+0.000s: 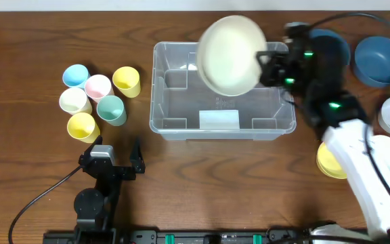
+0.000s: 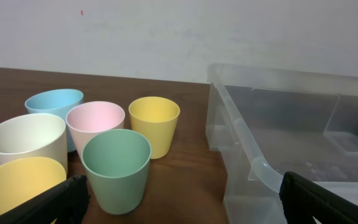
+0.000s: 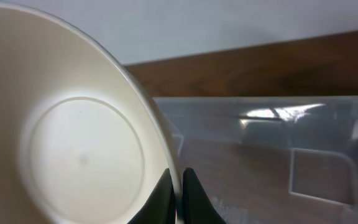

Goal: Pack container
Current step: 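Lift the cream bowl and carry it into the clear bin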

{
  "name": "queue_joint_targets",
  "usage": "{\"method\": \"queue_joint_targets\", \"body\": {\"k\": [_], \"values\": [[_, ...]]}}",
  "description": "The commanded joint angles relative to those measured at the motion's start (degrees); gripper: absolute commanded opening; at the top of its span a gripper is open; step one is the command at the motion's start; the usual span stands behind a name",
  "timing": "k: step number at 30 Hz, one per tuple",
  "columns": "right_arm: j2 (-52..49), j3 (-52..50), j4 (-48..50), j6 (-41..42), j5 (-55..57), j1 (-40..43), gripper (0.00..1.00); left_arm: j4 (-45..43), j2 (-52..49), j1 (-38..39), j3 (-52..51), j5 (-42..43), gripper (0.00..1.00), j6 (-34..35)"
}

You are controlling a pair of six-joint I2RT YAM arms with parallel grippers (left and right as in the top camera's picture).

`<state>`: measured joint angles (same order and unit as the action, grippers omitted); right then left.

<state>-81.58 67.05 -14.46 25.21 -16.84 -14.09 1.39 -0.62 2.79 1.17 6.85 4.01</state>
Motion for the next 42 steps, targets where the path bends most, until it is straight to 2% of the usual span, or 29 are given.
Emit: {"method": "queue_joint_targets", "body": {"k": [1, 10, 22, 30, 33, 42], "values": [[-5.05, 1.2, 1.29, 0.5, 11.67, -3.23, 0.02, 2.03, 0.33, 0.13, -0.94, 0.42, 0.98, -0.98], [-16.17, 1.2, 1.05, 1.14, 21.66, -4.42, 0.01, 2.05, 0.33, 0.13, -0.94, 0.42, 0.98, -0.98], [-18.1, 1.2, -3.89, 3.26, 33.75, -4.24, 0.02, 2.05, 0.33, 0.13, -0.94, 0.42, 0.98, -0.98], [-18.1, 1.2, -5.07, 4.11, 35.1, -4.17, 0.02, 2.05, 0.33, 0.13, -0.94, 0.42, 0.98, -0.98], [-18.1, 1.2, -5.07, 4.13, 35.08, -3.91, 0.1, 2.05, 0.33, 0.13, -0.94, 0.42, 0.98, -0.98], [-18.1, 1.2, -5.14, 4.09, 35.08, -3.32, 0.11, 2.05, 0.33, 0.13, -0.94, 0.42, 0.98, -0.98]]}}
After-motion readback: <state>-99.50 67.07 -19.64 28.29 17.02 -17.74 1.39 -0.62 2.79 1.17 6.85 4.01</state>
